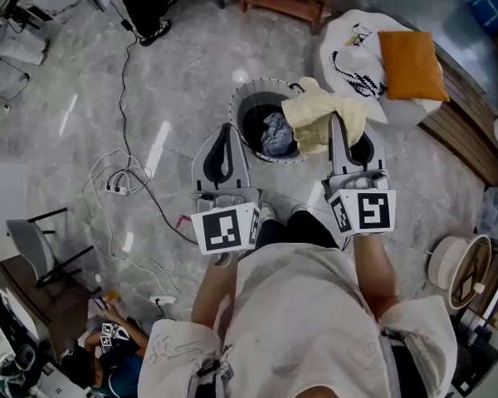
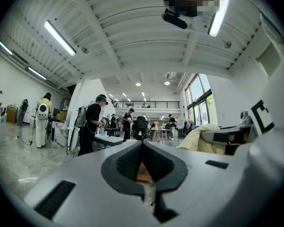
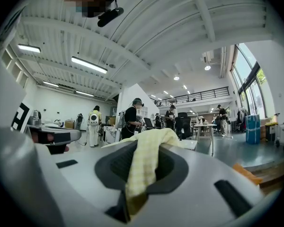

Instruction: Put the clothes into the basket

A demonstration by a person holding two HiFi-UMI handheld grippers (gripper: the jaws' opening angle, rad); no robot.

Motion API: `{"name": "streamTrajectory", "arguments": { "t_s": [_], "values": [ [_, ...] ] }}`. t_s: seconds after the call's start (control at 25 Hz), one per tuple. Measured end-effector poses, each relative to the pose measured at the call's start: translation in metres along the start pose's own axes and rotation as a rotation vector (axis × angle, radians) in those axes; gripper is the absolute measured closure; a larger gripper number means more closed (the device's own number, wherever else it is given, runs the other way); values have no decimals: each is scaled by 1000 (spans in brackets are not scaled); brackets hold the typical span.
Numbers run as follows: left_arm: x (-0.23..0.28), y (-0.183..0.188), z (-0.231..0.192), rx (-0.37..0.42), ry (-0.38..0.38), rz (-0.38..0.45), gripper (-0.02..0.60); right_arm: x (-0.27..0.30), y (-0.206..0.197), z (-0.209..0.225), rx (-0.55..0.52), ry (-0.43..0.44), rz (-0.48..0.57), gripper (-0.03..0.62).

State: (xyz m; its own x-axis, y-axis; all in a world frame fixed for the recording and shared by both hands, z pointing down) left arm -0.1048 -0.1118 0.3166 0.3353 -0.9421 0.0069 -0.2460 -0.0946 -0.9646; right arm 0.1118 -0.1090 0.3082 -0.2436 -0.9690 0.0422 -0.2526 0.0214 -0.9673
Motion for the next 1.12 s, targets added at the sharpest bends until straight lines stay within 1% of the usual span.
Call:
{"name": "streamTrajectory", "arguments": {
  "t_s": [0.16, 0.28, 0.4, 0.56, 0.72, 0.92, 1.12],
  "values": [
    [16, -8, -2, 3, 6, -9, 580, 18, -12, 4, 6, 22, -14, 559],
    [35, -16, -2, 6, 26, -14, 580, 37, -27, 13, 16, 49, -26, 559],
    [56, -25, 0, 11, 48, -11, 580, 58, -44, 22, 30, 91, -45, 559],
    [81, -37, 3, -20, 76, 5, 580, 84, -62, 31, 31, 153, -68, 559],
    [104, -46, -2, -15, 114, 13, 580, 113, -83, 34, 36, 212, -106, 559],
    [129, -62, -14, -8, 168, -28, 580, 151, -121, 25, 47, 300, -177, 559],
    [147, -77, -30, -8, 209, -70, 580, 190, -164, 3, 50, 393, -257, 559]
  ]
}}
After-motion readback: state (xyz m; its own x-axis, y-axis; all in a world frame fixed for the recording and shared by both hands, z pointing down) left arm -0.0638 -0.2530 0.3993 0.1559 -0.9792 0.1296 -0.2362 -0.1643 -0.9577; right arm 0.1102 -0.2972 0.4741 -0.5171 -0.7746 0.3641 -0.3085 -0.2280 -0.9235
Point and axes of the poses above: the fingertips, and each gripper's own axes: x forward along the fingers, z to its right, y out of its top, the point moved 6 cm from there along -x, backward along the fingers, and after that the axes turned 11 degrees about -x, right-handed, at the moved point
